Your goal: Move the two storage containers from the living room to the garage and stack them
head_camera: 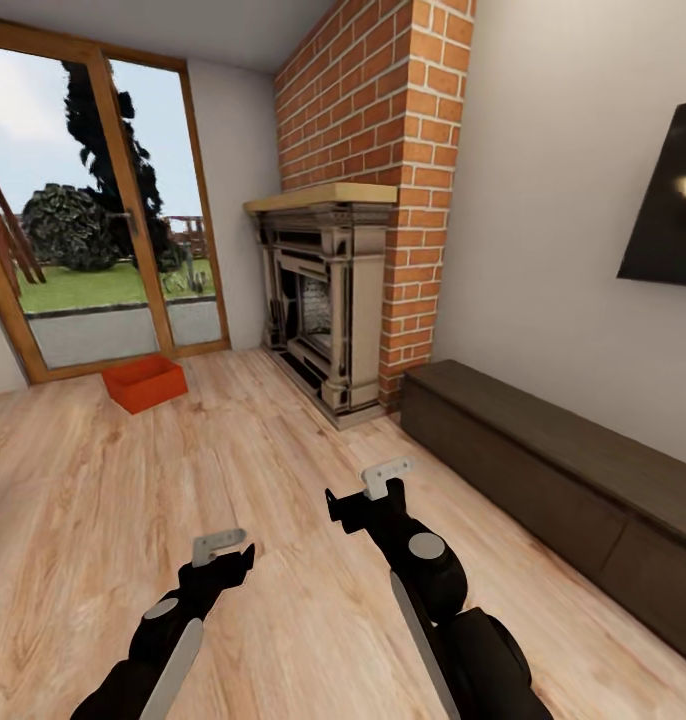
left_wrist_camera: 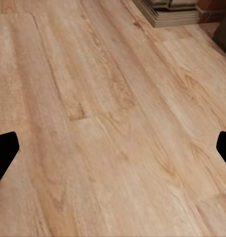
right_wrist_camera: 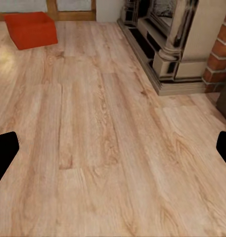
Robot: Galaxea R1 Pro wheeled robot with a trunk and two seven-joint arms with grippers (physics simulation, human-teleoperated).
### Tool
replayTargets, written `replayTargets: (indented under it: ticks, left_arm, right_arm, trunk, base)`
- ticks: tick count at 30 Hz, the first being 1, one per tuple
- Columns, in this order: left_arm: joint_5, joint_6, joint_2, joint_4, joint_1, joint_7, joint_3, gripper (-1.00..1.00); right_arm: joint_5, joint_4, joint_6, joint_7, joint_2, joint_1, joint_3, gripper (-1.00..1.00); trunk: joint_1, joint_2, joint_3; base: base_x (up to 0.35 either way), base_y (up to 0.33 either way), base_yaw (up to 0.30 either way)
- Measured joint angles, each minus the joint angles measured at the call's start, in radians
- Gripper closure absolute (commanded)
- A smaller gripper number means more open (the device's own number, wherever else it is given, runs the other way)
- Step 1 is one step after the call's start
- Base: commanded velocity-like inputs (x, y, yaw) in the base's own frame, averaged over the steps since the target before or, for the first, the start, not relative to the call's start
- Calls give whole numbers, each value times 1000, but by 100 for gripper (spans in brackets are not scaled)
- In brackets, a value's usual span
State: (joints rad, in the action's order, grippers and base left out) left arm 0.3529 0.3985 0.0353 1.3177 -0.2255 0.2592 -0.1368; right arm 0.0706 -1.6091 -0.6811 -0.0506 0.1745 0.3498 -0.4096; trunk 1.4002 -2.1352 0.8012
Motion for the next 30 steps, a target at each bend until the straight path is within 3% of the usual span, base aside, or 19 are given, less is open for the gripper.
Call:
replayTargets:
  ticks: [18,30]
  left_arm:
    - [0,-1,0,0,0,0,0,-100]
    - [-2,-1,0,0,0,0,-1,-100]
  right_arm:
    - [0,0,0,0,0,0,0,-100]
    - [0,0,1,0,0,0,0,-100]
  trunk:
    - [0,0,-7]
    - [0,0,-11]
  base:
    - [330,106,278]
    - [335,12,260]
